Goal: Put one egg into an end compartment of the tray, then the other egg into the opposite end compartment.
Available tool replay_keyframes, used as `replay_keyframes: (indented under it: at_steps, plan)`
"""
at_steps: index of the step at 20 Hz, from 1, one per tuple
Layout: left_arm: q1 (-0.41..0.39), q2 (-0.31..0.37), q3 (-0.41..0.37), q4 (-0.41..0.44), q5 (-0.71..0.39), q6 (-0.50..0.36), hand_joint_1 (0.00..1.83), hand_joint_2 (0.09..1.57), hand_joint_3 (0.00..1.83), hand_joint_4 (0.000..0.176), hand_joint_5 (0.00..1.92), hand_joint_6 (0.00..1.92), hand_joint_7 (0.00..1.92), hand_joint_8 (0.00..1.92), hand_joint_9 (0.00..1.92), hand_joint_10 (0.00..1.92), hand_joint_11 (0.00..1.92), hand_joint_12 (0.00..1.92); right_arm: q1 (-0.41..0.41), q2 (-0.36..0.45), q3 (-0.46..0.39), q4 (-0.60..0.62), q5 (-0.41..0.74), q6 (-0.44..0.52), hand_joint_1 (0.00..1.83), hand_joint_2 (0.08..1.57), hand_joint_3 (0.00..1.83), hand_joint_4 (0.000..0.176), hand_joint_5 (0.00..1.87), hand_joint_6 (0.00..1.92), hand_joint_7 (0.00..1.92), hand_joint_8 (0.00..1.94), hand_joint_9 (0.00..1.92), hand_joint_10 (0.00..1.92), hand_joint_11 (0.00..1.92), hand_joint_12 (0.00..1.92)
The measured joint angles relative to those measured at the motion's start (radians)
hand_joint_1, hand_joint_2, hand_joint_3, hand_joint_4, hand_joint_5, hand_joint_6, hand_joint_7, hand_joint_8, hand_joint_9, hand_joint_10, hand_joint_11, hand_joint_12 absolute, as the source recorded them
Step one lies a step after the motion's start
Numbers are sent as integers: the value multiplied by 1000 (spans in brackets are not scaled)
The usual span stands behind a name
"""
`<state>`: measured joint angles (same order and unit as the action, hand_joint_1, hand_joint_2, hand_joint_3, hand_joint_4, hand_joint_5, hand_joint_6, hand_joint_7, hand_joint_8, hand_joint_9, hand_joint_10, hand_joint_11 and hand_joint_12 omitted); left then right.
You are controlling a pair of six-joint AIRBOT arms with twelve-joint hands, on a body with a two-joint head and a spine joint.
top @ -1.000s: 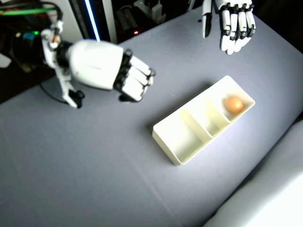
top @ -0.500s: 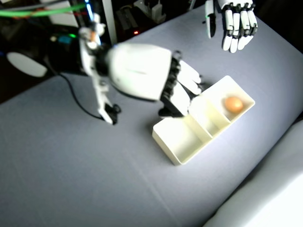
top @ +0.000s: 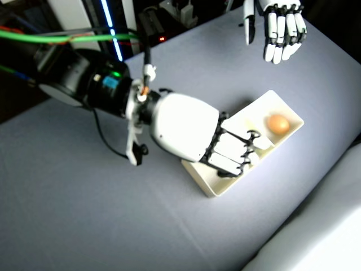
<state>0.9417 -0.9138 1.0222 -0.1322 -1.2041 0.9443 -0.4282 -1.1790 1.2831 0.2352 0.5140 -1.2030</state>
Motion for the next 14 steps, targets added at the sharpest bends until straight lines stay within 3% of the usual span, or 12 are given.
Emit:
replay_keyframes:
  at_steps: [1, 3, 5, 7, 8, 9, 10, 11, 12, 13, 14]
  plan:
    - [4, 0, 0, -2, -4, 0, 387, 1466, 0, 1, 312, 321, 487, 12, 113, 862, 0, 1509, 0, 11, -19, -1, 10, 0, 125, 1356, 8, 0, 0, 0, 34, 89, 0, 655, 0, 1898]
    - [18, 0, -1, -14, -17, 0, 380, 1457, 0, 3, 304, 313, 473, 5, 95, 832, 0, 1443, -8, 57, -82, -23, 71, 0, 67, 1361, 5, 1, 0, 0, 10, 43, 0, 663, 0, 1920]
    - [34, 0, -13, -37, -40, -1, 397, 1452, 0, 0, 316, 266, 468, 4, 125, 710, 0, 1353, -40, 118, -157, -51, 167, 0, 88, 1358, 2, 0, 0, 0, 0, 3, 0, 210, 0, 1921]
    - [50, 2, -16, -41, -58, 0, 436, 1450, 0, 0, 312, 244, 469, 2, 143, 656, 0, 1339, -96, 173, -224, -72, 266, 4, 97, 1352, 0, 20, 0, 0, 0, 0, 0, 355, 0, 1921]
    - [58, 3, -24, -49, -74, -2, 502, 1435, 0, 18, 279, 227, 449, 2, 143, 641, 0, 1340, -134, 202, -253, -83, 319, 27, 102, 1350, 0, 37, 0, 0, 0, 0, 0, 128, 0, 1870]
    - [64, 8, -26, -51, -88, -3, 601, 1421, 0, 13, 258, 178, 393, 0, 138, 548, 0, 1312, -172, 226, -276, -92, 382, 62, 83, 1343, 0, 33, 0, 0, 0, 0, 0, 25, 0, 1571]
    - [70, 10, -29, -58, -104, -2, 644, 1420, 0, 0, 251, 131, 362, 0, 140, 483, 0, 1282, -203, 243, -291, -99, 435, 87, 85, 1352, 1, 0, 0, 0, 0, 0, 0, 4, 0, 1089]
    - [76, 15, -38, -69, -118, -3, 652, 1432, 0, 0, 209, 74, 283, 0, 112, 341, 0, 1096, -228, 258, -307, -97, 484, 101, 18, 1342, 3, 19, 0, 0, 0, 0, 0, 0, 0, 258]
    - [91, 20, -39, -71, -138, -3, 614, 1446, 5, 26, 105, 19, 162, 11, 54, 241, 0, 816, -266, 285, -334, -97, 546, 107, 10, 1312, 0, 79, 0, 0, 0, 0, 0, 0, 0, 51]
    - [105, 27, -47, -84, -156, -3, 564, 1454, 7, 53, 30, 13, 76, 10, 23, 152, 0, 592, -316, 317, -364, -102, 609, 114, 36, 1339, 3, 71, 0, 0, 0, 0, 0, 0, 12, 16]
    - [111, 29, -53, -97, -178, -3, 495, 1443, 2, 85, 5, 2, 14, 1, 4, 30, 0, 378, -356, 335, -383, -101, 673, 130, 59, 1402, 30, 51, 0, 0, 0, 0, 0, 0, 2, 2]
